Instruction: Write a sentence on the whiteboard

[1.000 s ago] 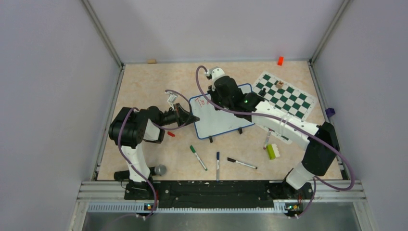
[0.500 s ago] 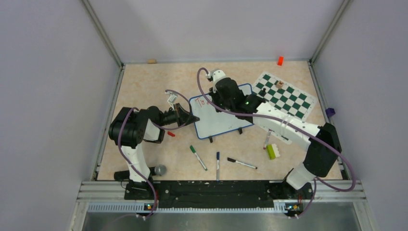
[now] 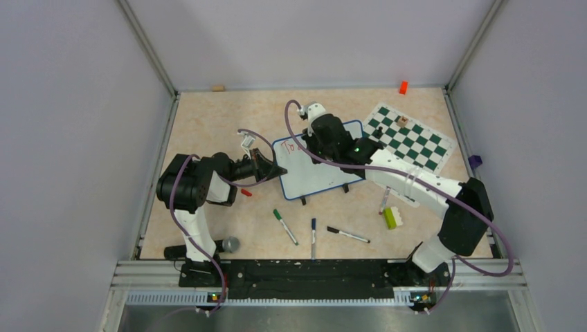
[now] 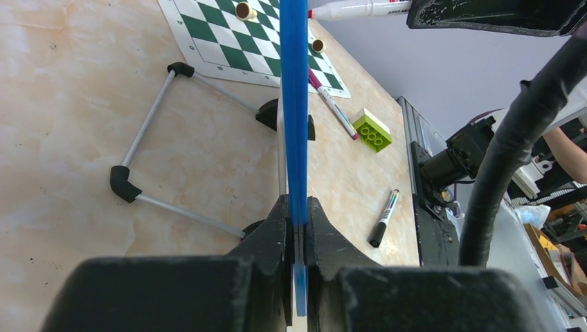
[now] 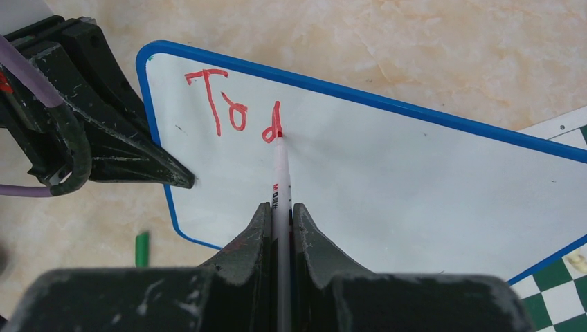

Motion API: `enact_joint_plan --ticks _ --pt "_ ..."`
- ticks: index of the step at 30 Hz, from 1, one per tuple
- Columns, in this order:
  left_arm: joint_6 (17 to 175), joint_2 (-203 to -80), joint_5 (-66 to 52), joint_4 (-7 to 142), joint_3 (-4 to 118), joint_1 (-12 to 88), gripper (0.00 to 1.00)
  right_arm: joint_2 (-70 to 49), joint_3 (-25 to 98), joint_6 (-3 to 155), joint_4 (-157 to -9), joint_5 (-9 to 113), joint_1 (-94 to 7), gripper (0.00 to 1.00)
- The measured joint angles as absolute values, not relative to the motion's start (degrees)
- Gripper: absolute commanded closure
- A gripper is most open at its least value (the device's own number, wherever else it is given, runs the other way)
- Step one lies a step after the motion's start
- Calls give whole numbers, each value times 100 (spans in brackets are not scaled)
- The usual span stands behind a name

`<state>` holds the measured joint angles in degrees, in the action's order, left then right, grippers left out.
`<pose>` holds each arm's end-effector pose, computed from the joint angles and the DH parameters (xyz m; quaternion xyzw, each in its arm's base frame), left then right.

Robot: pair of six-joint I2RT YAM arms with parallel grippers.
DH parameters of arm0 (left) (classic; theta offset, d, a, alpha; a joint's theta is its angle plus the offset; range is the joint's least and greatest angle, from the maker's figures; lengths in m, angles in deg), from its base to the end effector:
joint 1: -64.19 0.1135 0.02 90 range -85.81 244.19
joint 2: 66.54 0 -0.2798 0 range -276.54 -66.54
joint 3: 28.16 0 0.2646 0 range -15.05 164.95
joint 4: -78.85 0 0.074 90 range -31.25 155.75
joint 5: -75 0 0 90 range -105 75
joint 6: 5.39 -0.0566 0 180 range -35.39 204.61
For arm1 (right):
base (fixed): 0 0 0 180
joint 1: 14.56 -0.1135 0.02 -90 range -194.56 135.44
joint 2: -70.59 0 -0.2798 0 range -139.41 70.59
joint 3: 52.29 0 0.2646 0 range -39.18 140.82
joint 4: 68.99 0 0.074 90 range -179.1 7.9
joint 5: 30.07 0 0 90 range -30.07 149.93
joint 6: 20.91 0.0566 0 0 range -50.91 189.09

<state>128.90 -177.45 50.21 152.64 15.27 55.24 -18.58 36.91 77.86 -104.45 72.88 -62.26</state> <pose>0.3065 -0.1003 0.1412 0.2119 0.6573 -0.6026 0.4000 0.2690 0.2768 0.3185 -0.2455 0.8498 0.1272 0.4487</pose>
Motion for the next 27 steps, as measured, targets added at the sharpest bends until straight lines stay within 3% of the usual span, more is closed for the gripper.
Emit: enact_joint_plan --ticks 27 --pt "12861 -17745 5080 15325 1527 5519 100 -1283 3606 7788 -10600 7294 -5968 100"
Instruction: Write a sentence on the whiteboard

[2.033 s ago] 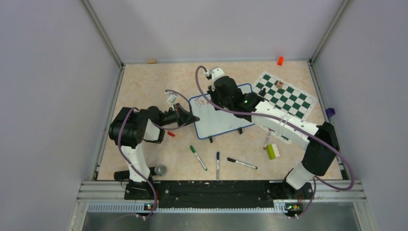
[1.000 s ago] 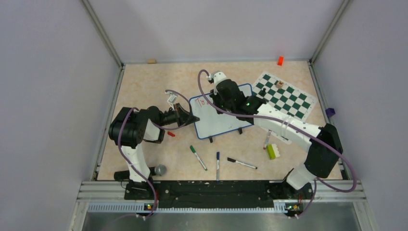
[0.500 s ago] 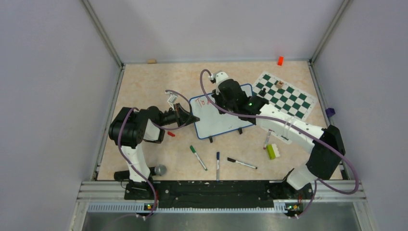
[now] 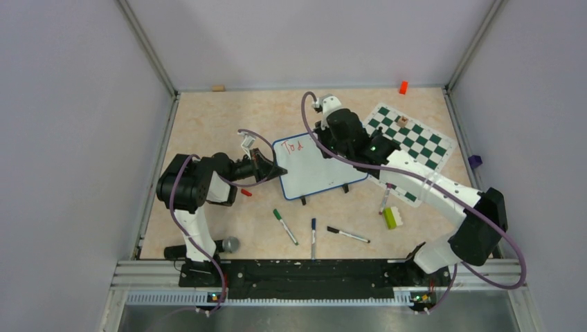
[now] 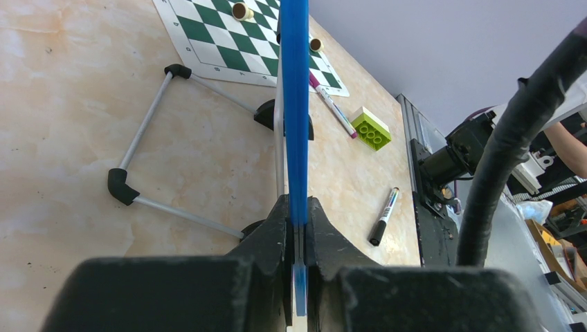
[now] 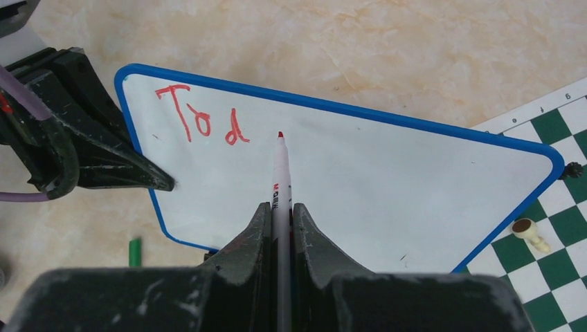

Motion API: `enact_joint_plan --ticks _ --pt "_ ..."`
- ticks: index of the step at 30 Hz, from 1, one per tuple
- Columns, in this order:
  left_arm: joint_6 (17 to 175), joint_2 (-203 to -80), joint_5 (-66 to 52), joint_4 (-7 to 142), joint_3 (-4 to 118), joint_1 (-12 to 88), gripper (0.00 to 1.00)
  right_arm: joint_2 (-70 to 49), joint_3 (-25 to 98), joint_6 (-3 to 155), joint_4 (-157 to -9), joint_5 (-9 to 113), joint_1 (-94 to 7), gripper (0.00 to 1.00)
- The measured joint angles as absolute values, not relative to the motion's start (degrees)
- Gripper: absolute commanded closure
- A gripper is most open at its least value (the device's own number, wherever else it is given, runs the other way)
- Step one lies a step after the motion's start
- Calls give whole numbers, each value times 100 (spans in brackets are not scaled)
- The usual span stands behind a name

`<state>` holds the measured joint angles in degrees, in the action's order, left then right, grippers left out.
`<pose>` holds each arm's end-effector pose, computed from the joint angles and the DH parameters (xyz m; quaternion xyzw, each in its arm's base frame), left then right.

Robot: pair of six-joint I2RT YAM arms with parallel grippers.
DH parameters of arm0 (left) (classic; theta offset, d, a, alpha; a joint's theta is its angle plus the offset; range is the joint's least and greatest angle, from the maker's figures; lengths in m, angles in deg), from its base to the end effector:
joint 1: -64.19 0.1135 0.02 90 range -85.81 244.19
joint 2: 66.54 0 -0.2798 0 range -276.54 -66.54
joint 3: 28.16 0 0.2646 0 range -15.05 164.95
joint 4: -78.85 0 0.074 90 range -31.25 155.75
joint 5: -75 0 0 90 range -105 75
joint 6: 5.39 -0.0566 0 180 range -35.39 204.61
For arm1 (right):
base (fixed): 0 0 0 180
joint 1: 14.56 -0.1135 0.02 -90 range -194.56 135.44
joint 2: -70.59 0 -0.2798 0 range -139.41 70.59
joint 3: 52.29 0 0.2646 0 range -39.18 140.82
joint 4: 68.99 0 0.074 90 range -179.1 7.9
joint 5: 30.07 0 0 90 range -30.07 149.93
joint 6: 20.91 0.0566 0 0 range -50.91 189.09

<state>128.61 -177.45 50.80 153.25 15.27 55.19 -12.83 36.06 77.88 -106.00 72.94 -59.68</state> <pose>0.3057 -0.1007 0.1422 0.2203 0.6533 -0.6028 0.4017 0.2637 0.2468 0.3456 -0.2189 0.8431 0.1297 0.4738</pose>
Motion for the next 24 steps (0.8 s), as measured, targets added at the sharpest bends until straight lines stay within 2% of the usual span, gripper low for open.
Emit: enact_joint_plan --ticks 24 --pt "12857 -17745 5075 15325 1527 5519 100 -920 2867 7823 -9925 7220 -5826 100"
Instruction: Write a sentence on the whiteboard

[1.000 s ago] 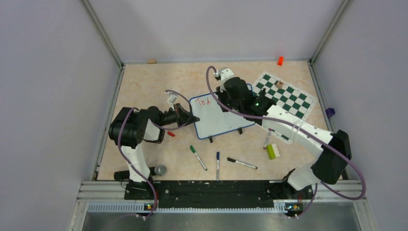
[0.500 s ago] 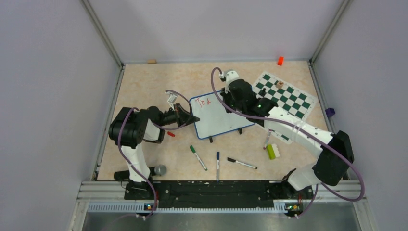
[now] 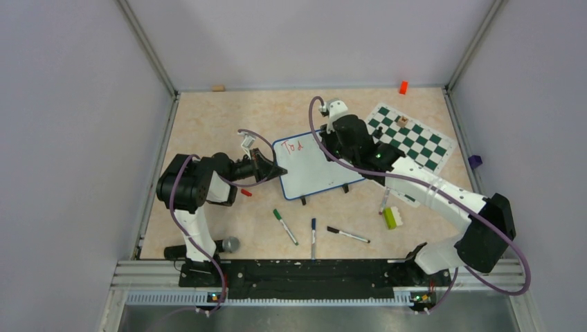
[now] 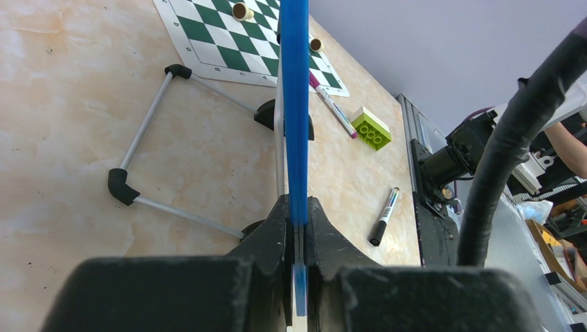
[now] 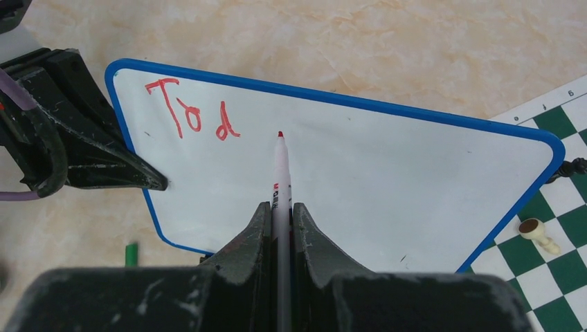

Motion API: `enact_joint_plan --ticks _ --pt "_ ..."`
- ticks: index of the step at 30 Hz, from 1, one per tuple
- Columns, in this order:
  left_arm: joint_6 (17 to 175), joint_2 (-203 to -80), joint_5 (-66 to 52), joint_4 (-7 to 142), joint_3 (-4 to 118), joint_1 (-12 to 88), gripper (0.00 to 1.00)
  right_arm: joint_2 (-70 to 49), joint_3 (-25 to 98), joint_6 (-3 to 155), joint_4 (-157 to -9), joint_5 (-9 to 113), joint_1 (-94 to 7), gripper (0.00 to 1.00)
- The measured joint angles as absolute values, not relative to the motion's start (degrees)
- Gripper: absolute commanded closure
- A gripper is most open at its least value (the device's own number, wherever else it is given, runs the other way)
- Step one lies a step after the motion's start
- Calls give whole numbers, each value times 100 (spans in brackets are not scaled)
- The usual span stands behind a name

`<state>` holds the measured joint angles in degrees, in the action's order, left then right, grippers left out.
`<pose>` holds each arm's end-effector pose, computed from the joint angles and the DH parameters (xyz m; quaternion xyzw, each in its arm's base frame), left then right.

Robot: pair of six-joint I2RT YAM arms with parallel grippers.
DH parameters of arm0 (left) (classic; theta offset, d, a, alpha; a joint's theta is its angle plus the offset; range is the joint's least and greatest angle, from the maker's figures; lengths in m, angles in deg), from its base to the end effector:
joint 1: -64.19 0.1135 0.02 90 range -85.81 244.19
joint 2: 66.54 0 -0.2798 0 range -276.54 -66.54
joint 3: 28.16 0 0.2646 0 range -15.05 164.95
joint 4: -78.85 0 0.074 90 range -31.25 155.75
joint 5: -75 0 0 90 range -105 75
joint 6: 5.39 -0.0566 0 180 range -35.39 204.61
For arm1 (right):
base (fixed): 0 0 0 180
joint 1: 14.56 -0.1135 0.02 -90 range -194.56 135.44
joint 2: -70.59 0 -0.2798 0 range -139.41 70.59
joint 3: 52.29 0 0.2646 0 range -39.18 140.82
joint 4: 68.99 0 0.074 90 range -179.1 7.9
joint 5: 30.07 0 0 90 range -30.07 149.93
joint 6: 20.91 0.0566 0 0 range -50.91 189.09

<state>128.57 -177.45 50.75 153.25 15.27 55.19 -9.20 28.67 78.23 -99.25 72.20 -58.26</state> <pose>0.3058 -0.1007 0.1422 0.2202 0.6533 -0.6025 0.4022 0.2599 0.2317 0.3314 -0.2029 0.8345 0.1417 0.4923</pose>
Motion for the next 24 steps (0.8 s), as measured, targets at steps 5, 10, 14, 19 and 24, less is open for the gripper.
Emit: enact_joint_plan --ticks 5,10,14,19,24 --pt "12855 -17745 5075 15325 1527 5517 100 -918 2861 7825 -9922 7211 -5826 100" --pt "12855 -17745 5075 15325 1527 5517 100 -918 2856 7825 -9922 7181 -5826 100" --pt "12853 -17745 5075 15325 1527 5517 100 -918 2859 7825 -9949 7157 -5826 100" --pt "12848 -17745 5075 15325 1527 5517 100 -924 2859 7825 -9971 7023 -5826 100" --pt "12844 -17745 5075 15325 1527 5517 100 -996 2872 7825 -9968 6864 -5826 100"
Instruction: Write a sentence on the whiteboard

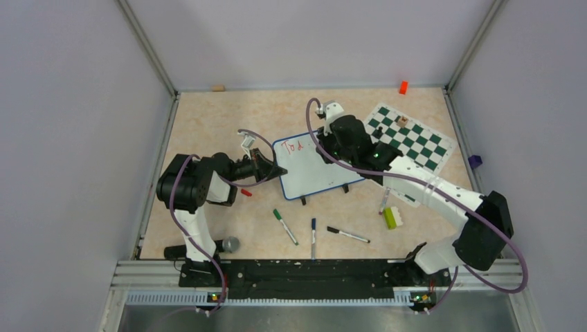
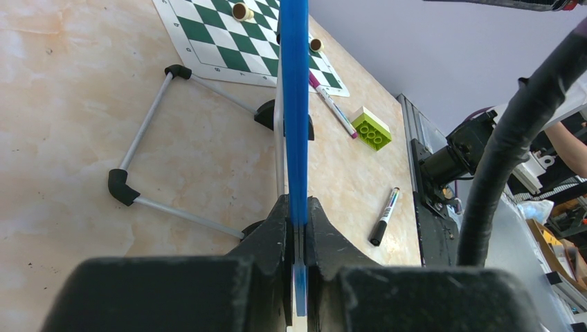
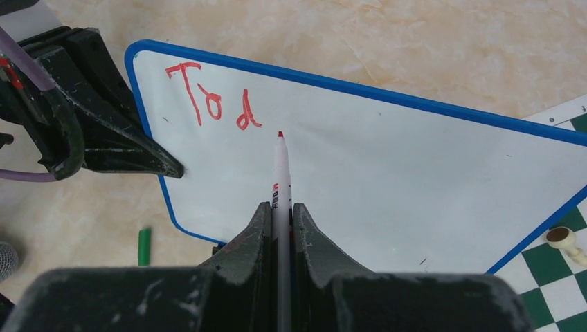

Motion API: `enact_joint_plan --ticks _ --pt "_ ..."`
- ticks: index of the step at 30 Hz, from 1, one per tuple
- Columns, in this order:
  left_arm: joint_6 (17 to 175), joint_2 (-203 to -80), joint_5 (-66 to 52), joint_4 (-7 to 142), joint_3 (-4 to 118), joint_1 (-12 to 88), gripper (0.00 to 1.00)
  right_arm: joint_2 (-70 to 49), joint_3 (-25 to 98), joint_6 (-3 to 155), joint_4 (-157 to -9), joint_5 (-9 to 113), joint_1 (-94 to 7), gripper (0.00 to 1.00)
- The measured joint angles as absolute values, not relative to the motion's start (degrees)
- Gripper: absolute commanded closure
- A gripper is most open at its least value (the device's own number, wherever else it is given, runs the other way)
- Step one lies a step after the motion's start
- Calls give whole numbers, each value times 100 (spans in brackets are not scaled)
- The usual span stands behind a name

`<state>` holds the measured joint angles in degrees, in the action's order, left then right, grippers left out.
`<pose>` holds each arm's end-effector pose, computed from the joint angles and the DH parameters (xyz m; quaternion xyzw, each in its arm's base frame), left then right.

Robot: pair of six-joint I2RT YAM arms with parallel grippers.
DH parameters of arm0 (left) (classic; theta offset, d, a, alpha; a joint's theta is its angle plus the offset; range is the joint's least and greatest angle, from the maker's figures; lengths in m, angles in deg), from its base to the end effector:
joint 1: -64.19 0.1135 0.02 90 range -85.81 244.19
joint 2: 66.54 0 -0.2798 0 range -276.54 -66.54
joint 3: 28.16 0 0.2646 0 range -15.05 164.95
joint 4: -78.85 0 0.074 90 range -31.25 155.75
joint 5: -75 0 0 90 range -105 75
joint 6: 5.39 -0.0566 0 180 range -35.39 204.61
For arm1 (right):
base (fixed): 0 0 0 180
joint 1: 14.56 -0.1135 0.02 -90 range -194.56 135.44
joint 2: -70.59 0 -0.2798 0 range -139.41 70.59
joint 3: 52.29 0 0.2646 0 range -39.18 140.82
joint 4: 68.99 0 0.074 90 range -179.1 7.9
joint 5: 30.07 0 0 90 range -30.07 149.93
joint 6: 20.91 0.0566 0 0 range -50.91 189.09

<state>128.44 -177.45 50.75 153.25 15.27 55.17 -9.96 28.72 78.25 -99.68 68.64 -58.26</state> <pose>0.3057 -0.1008 0.1422 0.2211 0.6530 -0.6021 0.4028 0.2596 0.2363 0.3262 -0.2205 0.8368 0.1622 0.4742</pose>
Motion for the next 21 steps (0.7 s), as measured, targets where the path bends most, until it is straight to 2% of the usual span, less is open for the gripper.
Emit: enact_joint_plan --ticks 21 --pt "12842 -17745 5075 15330 1527 5513 100 -1346 3186 7828 -10067 6800 -5824 100"
